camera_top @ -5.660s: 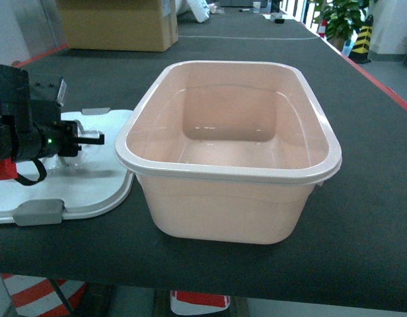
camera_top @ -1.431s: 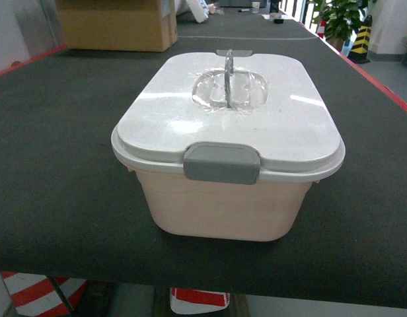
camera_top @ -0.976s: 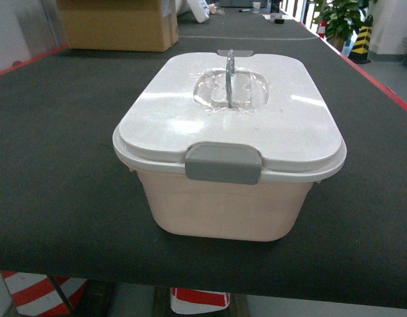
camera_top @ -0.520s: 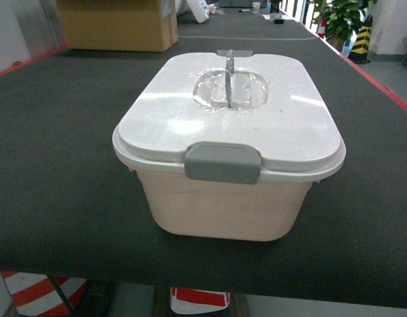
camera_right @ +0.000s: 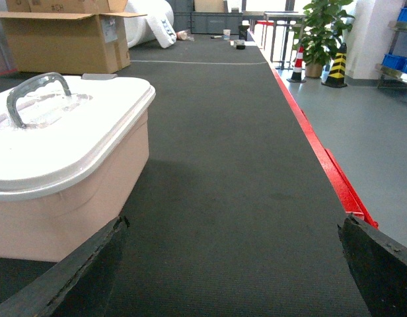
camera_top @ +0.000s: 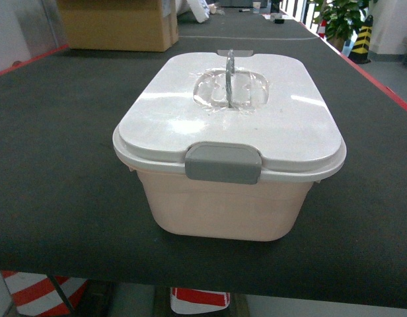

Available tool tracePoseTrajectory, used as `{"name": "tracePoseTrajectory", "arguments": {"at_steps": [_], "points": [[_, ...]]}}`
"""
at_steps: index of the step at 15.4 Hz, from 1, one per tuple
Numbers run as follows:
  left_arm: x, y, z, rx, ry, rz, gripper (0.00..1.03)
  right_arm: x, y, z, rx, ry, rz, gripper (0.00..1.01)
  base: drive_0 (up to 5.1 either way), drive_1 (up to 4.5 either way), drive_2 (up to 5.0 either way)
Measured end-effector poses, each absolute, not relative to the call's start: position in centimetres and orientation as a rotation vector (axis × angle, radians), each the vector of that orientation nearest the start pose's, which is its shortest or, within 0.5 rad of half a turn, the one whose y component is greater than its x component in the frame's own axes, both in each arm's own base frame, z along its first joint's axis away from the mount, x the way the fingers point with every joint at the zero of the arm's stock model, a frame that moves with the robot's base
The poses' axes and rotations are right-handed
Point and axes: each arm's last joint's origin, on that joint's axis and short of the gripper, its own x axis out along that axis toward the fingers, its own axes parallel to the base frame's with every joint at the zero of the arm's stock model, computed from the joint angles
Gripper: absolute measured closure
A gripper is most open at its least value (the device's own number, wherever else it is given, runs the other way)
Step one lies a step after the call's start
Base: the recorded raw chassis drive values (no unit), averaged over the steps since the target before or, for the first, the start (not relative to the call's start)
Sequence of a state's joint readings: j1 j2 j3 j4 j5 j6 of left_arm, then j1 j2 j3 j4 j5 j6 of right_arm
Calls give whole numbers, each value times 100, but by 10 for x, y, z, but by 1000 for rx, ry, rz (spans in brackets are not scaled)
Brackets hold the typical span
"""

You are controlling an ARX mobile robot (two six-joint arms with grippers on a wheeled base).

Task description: Pick capacitor and pack into box

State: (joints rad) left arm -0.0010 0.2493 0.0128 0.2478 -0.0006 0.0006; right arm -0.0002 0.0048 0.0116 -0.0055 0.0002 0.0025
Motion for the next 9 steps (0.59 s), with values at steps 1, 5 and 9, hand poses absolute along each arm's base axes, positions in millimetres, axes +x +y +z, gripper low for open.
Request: {"name": "tracePoseTrajectory", "arguments": {"at_steps": [1, 5, 9], "points": [[112, 0, 171, 1, -13, 0, 101, 97, 0, 167, 2, -2, 0, 3, 0, 0, 0], [111, 0, 171, 1, -16, 0, 101, 97, 0, 167, 2, -2, 0, 3, 0, 0, 0], [108, 0, 170, 1, -14, 0, 101, 97, 0, 167, 2, -1, 0, 3, 0, 0, 0]]}}
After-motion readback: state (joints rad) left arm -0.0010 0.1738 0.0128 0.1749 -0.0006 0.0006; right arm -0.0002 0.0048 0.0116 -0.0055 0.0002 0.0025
